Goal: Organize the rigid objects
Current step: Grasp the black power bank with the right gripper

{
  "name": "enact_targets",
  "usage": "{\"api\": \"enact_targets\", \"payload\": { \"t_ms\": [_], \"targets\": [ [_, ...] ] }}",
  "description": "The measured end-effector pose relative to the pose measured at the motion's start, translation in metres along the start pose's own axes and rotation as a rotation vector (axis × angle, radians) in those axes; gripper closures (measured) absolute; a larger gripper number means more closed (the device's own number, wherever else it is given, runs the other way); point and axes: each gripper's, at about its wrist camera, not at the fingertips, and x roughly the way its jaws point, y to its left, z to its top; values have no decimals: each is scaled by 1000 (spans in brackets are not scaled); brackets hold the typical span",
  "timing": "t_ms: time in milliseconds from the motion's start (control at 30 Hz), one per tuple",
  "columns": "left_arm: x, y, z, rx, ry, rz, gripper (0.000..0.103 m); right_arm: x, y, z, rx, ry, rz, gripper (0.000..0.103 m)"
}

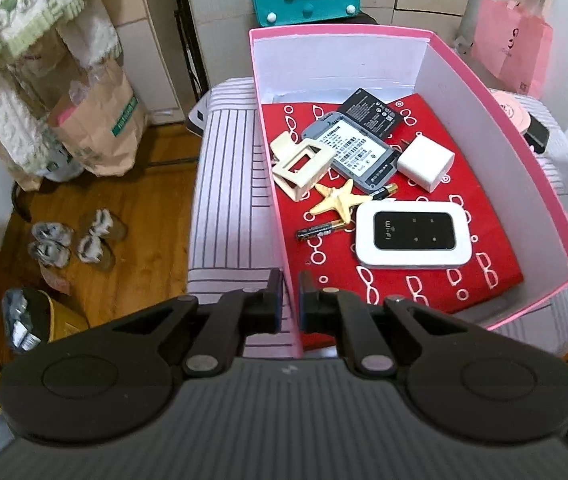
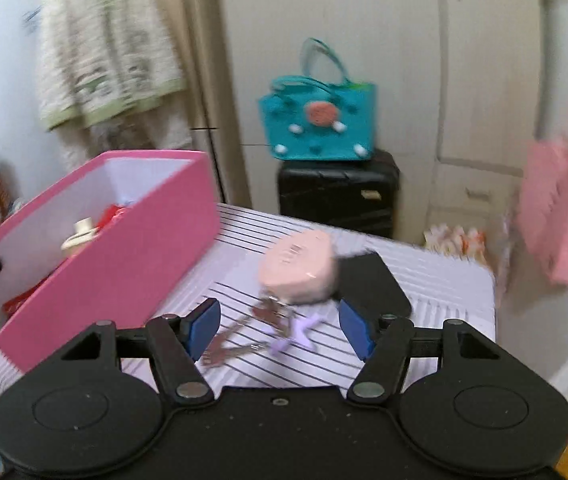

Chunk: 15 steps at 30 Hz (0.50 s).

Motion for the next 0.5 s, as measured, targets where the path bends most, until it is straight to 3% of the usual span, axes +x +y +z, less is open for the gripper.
{"api": "enact_targets", "payload": {
  "t_ms": [333,500],
  "targets": [
    [-1,2,-2,-44,-31,8,98,24,-37,-10,31,46,-81,32],
    [-1,-2,-3,-30,-41,32,98,46,-38,-9,-81,62,-105,32]
  ]
}}
